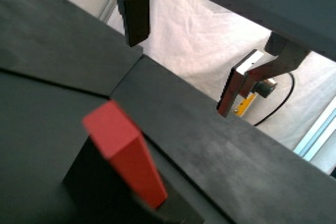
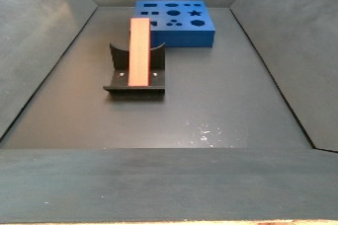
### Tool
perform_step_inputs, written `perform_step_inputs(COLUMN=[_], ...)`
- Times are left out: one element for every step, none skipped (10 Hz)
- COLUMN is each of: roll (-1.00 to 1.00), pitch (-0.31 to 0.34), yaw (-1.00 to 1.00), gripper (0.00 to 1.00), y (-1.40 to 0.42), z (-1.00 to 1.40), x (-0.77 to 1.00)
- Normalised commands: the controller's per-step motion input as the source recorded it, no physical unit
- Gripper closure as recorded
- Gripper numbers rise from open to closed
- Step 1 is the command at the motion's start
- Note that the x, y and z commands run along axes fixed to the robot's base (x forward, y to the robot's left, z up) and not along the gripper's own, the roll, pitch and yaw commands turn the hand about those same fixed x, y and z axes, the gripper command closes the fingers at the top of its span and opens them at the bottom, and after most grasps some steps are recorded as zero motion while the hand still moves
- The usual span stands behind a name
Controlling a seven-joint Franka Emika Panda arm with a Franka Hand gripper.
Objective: Pick up the rectangle object. Move up. Place the rectangle object on the fixture. Regrasp the rectangle object. Move to above the board. Insert the rectangle object.
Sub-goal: Regrasp the rectangle object.
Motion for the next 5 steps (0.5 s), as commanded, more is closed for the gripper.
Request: perform_step_inputs(roll=[0.08,0.08,0.08,0.08,0.08], pitch=[-0.165,-0.164,-0.146,-0.128,-0.093], yaw=[0.07,0.04,-0.01,-0.04,-0.07], gripper=[0.0,0.0,0.0,0.0,0.0], y=[0.03,0.02,0.02,0.02,0.01], z=[-1.0,-1.0,-1.0,-1.0,-0.84], x=[0.09,0.1,0.1,0.11,0.1])
